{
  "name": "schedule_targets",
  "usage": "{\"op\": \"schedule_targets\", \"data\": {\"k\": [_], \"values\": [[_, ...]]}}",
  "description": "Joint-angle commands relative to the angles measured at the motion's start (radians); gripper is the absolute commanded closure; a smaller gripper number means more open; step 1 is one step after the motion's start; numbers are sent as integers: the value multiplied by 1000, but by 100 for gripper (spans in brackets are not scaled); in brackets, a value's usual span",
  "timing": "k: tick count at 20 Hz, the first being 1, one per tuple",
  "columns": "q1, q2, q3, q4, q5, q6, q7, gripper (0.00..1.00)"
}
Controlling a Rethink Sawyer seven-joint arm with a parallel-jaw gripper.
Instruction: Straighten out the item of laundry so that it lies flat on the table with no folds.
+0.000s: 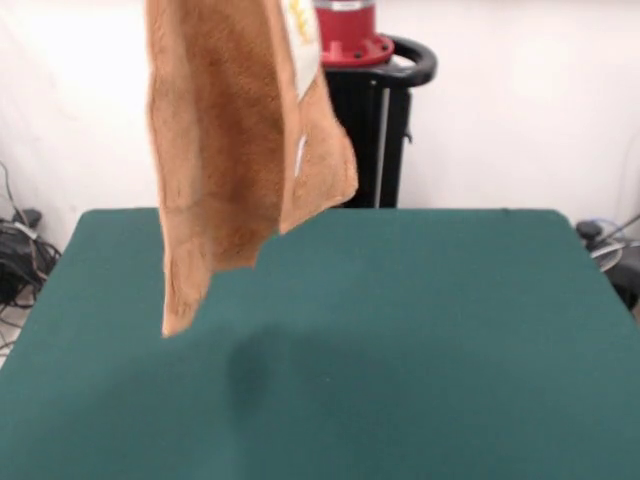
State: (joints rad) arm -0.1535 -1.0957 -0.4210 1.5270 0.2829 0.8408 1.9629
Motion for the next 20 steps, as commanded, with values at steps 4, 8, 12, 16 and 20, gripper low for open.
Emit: {"op": "schedule_targets", "data": {"k": [4, 8, 12, 16, 20], "values": [[-117, 164, 232, 282, -52, -449, 15, 100], [-159, 197, 287, 288, -62, -503, 11, 100], [-168, 215, 306, 286, -86, -541, 28, 100], [-154, 224, 293, 266, -111, -531, 50, 100], [-146, 222, 288, 262, -117, -523, 72, 100]]}}
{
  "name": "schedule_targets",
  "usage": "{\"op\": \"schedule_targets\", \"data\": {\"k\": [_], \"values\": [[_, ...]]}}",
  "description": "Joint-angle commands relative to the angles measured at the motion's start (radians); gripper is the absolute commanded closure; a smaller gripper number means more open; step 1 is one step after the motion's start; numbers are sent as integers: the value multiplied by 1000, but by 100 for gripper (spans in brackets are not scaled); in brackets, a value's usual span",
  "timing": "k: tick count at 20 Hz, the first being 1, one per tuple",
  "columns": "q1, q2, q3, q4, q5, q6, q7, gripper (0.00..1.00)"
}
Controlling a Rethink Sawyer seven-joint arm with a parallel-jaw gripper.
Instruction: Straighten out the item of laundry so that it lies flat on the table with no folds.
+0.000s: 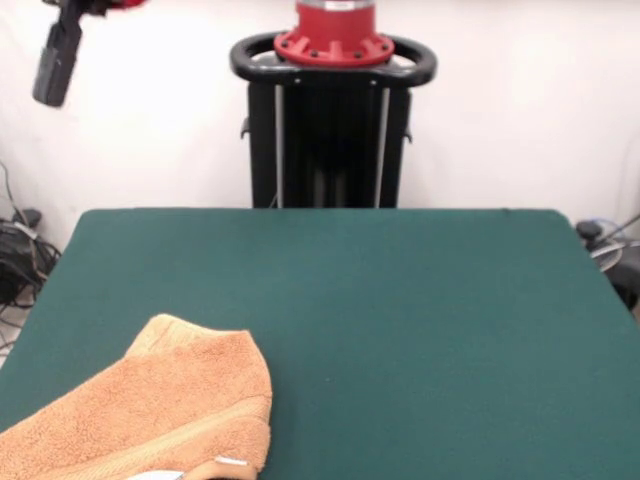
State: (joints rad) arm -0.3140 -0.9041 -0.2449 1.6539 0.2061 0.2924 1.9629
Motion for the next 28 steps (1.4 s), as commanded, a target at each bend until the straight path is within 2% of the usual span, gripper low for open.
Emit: {"op": "schedule_targets", "data": {"k": [1, 5, 11, 15, 18, 22, 27, 28], "values": [[0, 28, 130, 149, -36, 9, 76, 100], [-32, 44, 168, 175, -53, -72, 92, 100], [-90, 79, 197, 152, -97, -124, 59, 100], [-144, 90, 237, 150, -50, -43, 50, 100], [-156, 108, 224, 121, -45, 33, 41, 100], [-207, 174, 278, 83, -17, 119, 22, 100], [-174, 208, 237, 28, -85, 35, 19, 100], [-169, 211, 231, 22, -95, 23, 17, 0]]}}
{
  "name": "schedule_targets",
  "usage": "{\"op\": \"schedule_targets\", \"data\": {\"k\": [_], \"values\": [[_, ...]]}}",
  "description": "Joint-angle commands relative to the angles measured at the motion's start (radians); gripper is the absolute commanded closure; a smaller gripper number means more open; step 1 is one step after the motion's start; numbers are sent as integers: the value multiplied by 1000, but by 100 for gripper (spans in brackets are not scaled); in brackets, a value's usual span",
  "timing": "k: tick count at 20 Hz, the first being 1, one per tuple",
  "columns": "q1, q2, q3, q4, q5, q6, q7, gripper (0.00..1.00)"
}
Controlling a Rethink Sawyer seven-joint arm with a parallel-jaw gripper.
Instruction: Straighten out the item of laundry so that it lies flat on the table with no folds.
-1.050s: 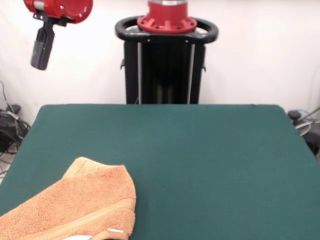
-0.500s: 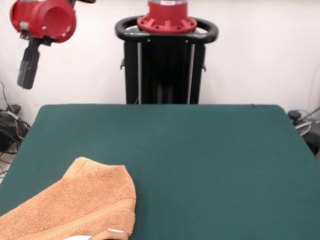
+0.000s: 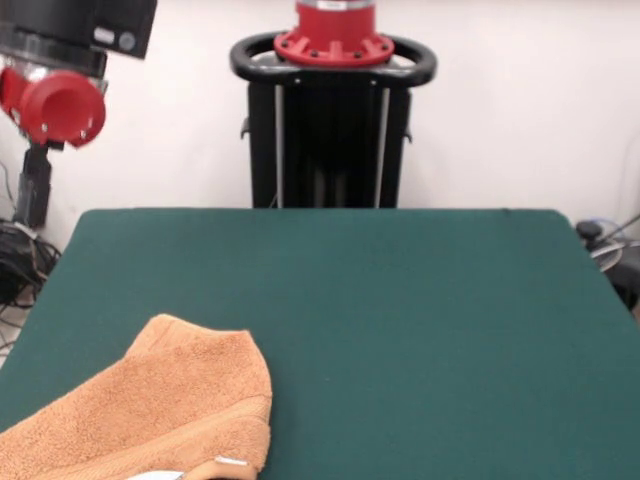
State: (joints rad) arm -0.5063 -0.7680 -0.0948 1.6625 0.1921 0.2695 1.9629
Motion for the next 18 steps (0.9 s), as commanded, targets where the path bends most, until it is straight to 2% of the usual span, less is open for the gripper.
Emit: {"op": "schedule_targets", "data": {"k": [1, 3, 13, 18], "values": [[30, 79, 73, 5, -73, 52, 29, 0], [19, 76, 96, 8, -47, 57, 46, 0], [47, 81, 74, 28, -33, 12, 94, 0], [18, 32, 114, 145, -6, -20, 135, 0]]}}
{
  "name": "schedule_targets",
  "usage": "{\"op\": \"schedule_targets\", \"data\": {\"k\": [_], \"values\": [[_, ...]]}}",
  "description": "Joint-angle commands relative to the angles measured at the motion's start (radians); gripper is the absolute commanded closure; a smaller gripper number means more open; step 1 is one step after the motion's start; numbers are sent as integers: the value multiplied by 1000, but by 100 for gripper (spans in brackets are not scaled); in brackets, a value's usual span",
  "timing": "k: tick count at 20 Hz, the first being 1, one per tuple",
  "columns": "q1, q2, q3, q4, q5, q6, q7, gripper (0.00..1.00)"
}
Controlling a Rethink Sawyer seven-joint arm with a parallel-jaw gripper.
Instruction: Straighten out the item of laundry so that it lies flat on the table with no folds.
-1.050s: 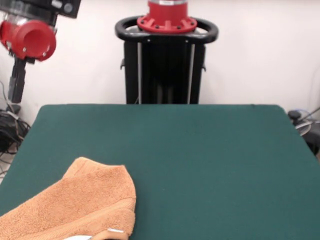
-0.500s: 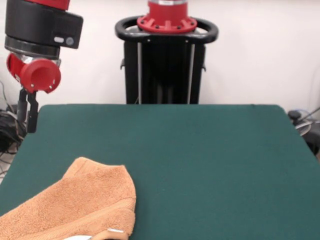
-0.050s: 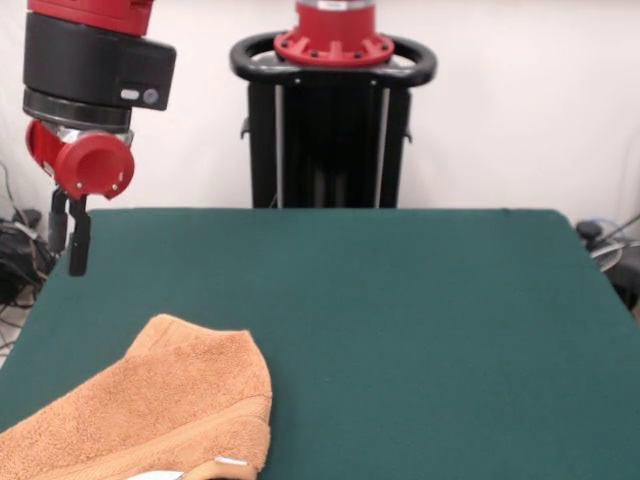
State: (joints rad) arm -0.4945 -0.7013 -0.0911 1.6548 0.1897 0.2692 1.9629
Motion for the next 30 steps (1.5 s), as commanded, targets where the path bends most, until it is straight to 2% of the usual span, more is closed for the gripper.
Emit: {"op": "schedule_targets", "data": {"k": [1, 9, 17, 23, 27, 28, 30], "values": [[2, -40, 115, 178, -7, -45, 144, 0], [-85, -69, 204, 325, 39, -1, 141, 0], [-146, -84, 286, 464, 46, -115, 216, 0], [-199, -1, 338, 429, 58, -78, 173, 0], [-214, 20, 346, 407, 55, -54, 157, 0], [-211, 14, 342, 404, 53, -47, 159, 0], [-146, -17, 261, 353, 27, -38, 156, 0]]}}
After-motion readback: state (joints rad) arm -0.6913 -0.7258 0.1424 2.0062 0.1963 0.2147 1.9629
